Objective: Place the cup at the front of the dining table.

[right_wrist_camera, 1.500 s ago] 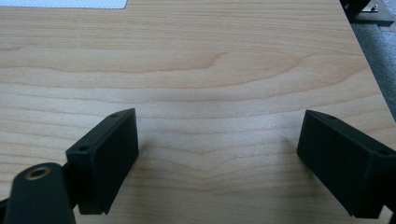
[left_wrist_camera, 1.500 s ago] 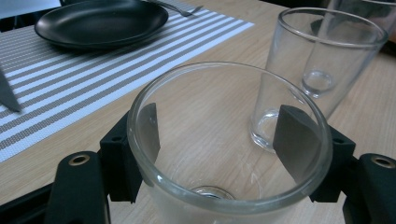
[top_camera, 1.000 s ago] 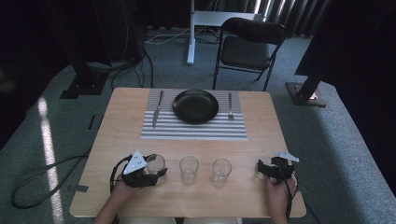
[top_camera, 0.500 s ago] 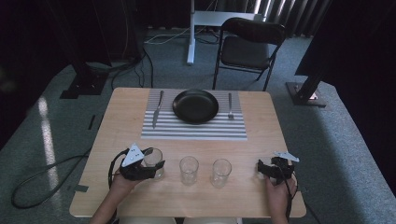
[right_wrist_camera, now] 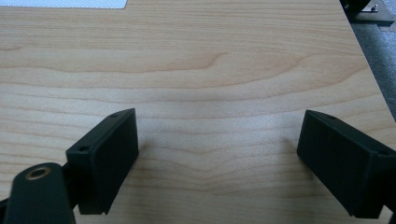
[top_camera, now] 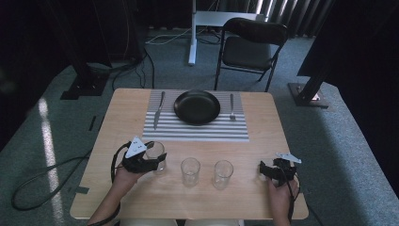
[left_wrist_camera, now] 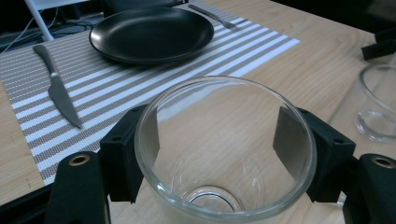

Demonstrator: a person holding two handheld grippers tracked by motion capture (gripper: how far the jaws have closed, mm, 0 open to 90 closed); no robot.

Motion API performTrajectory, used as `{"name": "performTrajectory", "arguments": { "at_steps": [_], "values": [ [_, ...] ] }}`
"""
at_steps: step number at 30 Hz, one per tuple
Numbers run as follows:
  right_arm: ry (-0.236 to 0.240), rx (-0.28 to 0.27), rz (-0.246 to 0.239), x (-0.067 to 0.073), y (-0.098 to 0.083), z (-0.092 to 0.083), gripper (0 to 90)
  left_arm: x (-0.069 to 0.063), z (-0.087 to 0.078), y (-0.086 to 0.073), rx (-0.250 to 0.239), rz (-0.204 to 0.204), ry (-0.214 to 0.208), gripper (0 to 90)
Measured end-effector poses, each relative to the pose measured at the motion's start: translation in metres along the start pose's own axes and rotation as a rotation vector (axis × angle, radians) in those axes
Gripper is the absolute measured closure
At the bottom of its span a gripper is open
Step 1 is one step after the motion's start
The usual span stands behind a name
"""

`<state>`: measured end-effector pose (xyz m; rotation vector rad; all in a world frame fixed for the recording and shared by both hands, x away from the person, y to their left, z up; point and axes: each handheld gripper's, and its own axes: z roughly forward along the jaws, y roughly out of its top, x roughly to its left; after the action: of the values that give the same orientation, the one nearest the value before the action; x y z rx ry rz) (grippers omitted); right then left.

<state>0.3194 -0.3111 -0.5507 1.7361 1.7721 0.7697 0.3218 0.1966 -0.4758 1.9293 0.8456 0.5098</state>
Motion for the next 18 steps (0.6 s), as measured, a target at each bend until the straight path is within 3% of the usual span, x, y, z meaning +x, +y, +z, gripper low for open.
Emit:
{"name": "performTrajectory", "arguments": {
  "at_steps": [7,18],
  "values": [
    [0.000,0.000,0.000,0.000,0.000,0.000,12.0,0.005,0.006,0.010,0.014,0.005,0.024,29.5],
    [0.000,0.000,0.000,0.000,0.000,0.000,12.0,0.015,0.019,0.023,0.012,-0.025,0.066,29.4]
  ]
}}
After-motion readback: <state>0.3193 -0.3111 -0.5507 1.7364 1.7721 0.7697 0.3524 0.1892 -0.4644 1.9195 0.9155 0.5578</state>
